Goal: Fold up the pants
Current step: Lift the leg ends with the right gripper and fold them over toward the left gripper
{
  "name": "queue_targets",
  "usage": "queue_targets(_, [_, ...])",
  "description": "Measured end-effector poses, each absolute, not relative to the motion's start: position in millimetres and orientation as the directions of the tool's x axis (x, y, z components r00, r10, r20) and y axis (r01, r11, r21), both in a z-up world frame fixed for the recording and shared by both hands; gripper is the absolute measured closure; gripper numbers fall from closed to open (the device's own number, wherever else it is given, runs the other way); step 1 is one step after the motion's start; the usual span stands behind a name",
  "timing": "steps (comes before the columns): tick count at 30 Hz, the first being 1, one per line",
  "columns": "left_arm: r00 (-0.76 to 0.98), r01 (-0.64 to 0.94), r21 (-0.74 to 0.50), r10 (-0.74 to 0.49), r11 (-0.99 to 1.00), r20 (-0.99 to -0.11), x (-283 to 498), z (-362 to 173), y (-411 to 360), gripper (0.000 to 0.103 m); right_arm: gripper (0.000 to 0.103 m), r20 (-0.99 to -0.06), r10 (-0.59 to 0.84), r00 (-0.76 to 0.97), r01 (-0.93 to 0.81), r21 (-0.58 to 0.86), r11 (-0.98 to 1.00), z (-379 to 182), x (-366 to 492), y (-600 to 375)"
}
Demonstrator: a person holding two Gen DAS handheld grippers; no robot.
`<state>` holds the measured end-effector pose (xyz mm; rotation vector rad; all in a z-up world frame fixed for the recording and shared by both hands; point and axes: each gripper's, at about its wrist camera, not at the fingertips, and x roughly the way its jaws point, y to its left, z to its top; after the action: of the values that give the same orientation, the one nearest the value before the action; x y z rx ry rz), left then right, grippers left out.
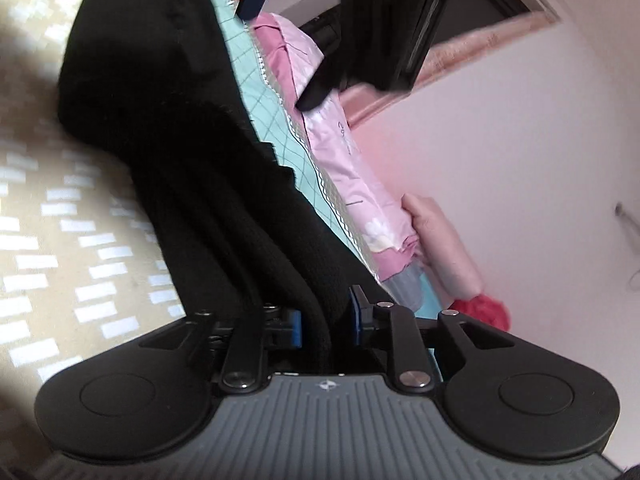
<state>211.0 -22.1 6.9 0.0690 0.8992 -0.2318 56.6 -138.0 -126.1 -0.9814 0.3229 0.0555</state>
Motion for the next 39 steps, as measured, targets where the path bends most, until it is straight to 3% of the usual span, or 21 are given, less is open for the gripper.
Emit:
queue_targets(5, [0.517,0.220,0.034,-0.087,0.975,-0.852,225,-42,-52,0.000,0.053,-0.269,-0.114,0.956,-0.163,-0.815,0.557,-124,51,-140])
queue_targets(10, [0.529,0.183,-0.026,-0.120,0.983,-0.840,222,-51,-35,0.000,0.039,-0.247,-0.165,0.955,-0.107,-0.803,0.586,-117,30,-181])
queue_targets(16, [0.561,0.204,0.024,-0.097,0.979,-0.822,214,-50,-40,0.000,0.034,-0.243,-0.337,0.910,0.073,-0.705,0.705,-102,27,-229])
queue_targets(21, [0.575,0.185,0.045,-0.071,0.982,-0.815,211,-50,-44,0.000,0.033,-0.208,-0.223,0.952,-0.023,-0.778,0.628,-98,58,-196])
queue_targets(23, [0.578,0.186,0.055,-0.064,0.981,-0.814,210,-50,-45,0.000,0.028,-0.184,-0.214,0.959,-0.016,-0.793,0.609,-98,72,-208])
queue_targets(26, [0.574,0.197,0.059,-0.066,0.979,-0.816,210,-50,-47,0.000,0.020,-0.275,-0.293,0.916,0.044,-0.656,0.753,-78,88,-248])
queue_targets(28, [0.580,0.201,0.077,-0.055,0.977,-0.813,209,-50,-49,0.000,0.022,-0.363,-0.311,0.879,0.067,-0.550,0.832,-73,87,-258])
queue_targets(29, [0.584,0.201,0.088,-0.047,0.976,-0.811,208,-50,-50,0.000,0.030,-0.356,-0.316,0.880,0.048,-0.594,0.803,-77,85,-248])
queue_targets(32, [0.592,0.202,0.112,-0.031,0.973,-0.805,207,-50,-54,0.000,0.031,-0.275,-0.252,0.928,-0.051,-0.764,0.643,-99,70,-220])
queue_targets(36, [0.591,0.210,0.121,-0.028,0.970,-0.806,207,-49,-54,0.000,0.023,-0.388,-0.329,0.861,-0.015,-0.667,0.745,-86,94,-246])
queue_targets(39, [0.585,0.212,0.111,-0.035,0.971,-0.811,209,-49,-53,0.000,0.020,-0.405,-0.274,0.873,-0.070,-0.658,0.750,-74,77,-250])
